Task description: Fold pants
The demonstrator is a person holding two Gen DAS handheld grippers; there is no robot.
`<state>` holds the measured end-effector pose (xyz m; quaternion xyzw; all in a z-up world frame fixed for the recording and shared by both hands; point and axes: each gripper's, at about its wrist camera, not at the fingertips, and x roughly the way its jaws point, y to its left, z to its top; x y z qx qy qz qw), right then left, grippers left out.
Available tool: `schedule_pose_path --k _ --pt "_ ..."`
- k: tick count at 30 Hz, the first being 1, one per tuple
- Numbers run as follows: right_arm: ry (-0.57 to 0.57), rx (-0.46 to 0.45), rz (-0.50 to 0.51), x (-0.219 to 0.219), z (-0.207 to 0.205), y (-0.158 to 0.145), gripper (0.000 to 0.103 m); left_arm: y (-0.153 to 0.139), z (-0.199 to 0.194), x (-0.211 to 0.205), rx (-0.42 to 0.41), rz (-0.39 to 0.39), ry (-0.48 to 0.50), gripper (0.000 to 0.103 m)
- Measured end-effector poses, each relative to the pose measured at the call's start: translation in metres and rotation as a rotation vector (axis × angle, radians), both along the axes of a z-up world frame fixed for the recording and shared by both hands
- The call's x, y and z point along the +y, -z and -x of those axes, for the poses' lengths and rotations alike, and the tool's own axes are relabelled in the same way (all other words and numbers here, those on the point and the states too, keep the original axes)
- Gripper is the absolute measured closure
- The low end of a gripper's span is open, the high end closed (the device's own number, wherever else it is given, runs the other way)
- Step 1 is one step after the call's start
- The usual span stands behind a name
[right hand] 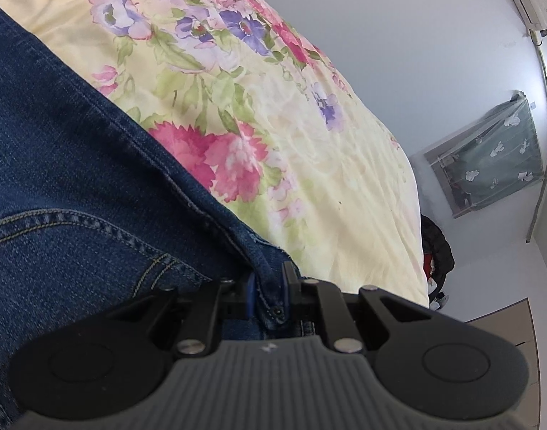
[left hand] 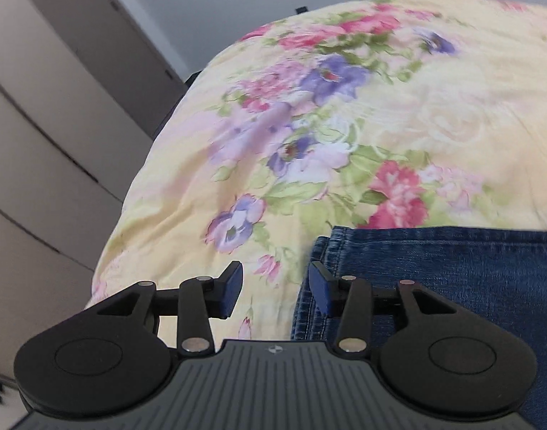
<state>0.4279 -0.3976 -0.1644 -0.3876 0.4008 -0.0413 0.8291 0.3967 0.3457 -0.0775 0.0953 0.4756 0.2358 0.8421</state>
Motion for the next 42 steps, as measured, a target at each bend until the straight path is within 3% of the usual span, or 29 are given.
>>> schedule_pose_path --k 4,10,17,23,24,26,28,31,33,38,42 --pt "0.009 -0.004 0.012 0.002 0.000 0.000 0.095 -0.013 0.038 0.025 -0.105 0.241 -0.047 0.051" --pt "0.024 0.000 0.051 0.008 0.000 0.000 0.092 -0.008 0.077 0.049 -0.227 0.449 -0.127 0.052" --pt "0.051 0.019 0.069 0.012 -0.004 0.001 0.092 0.005 0.045 0.043 -0.311 0.537 -0.040 0.049" --pt "0.049 0.036 0.082 0.013 -0.004 0.002 0.089 0.033 0.014 0.049 -0.287 0.540 -0.001 0.049" --pt "0.049 0.034 0.084 0.013 -0.004 0.001 0.085 0.038 0.012 0.051 -0.282 0.541 0.002 0.049" --pt "0.061 0.003 0.107 0.013 -0.001 -0.002 0.060 0.044 0.010 0.055 -0.281 0.562 0.020 0.054" --pt "0.074 -0.044 0.111 0.011 0.003 -0.010 0.051 0.047 0.010 0.054 -0.283 0.576 0.036 0.063" --pt "0.114 -0.096 0.123 0.007 0.009 -0.018 0.046 0.045 0.011 0.049 -0.268 0.526 0.058 0.090" --pt "0.130 -0.114 0.141 0.006 0.013 -0.021 0.046 0.038 0.015 0.043 -0.278 0.483 0.069 0.091" --pt "0.130 -0.152 0.145 0.010 0.032 -0.028 0.046 0.013 0.018 0.020 -0.274 0.293 0.114 0.092" --pt "0.116 -0.169 0.145 0.015 0.045 -0.032 0.046 0.003 0.017 0.019 -0.276 0.218 0.095 0.093"
